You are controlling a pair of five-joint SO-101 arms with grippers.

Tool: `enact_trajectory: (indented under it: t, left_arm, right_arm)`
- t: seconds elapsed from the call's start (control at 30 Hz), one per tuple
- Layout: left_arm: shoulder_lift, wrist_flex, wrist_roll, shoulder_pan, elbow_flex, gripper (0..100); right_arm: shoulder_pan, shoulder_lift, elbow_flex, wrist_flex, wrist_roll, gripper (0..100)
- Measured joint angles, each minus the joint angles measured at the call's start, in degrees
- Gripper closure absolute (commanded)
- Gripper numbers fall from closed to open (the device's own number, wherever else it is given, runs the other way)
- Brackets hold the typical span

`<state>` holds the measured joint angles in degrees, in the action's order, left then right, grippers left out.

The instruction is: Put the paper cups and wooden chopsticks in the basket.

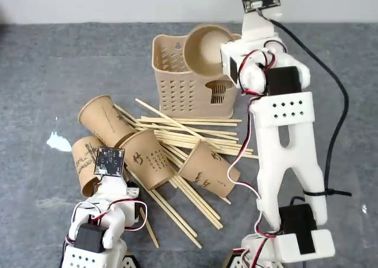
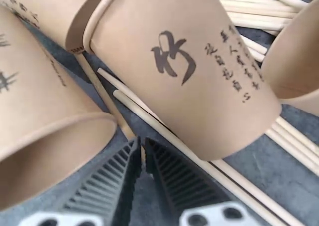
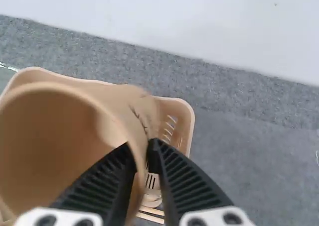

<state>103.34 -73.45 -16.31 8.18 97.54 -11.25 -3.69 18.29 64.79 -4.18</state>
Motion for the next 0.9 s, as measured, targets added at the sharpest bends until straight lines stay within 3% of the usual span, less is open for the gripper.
enact_trajectory:
  t: [0.3,0.9]
  left_arm:
    - [0.00,0.00,0.00,0.00,0.00,99]
    - [0.00,0.00,0.00,0.00,0.00,99]
  right_arm:
    - [-0.18,0.35,6.59,7.21,-0.18,99.0]
    - [4.84,10.20,7.30,7.56,0.00,95.7]
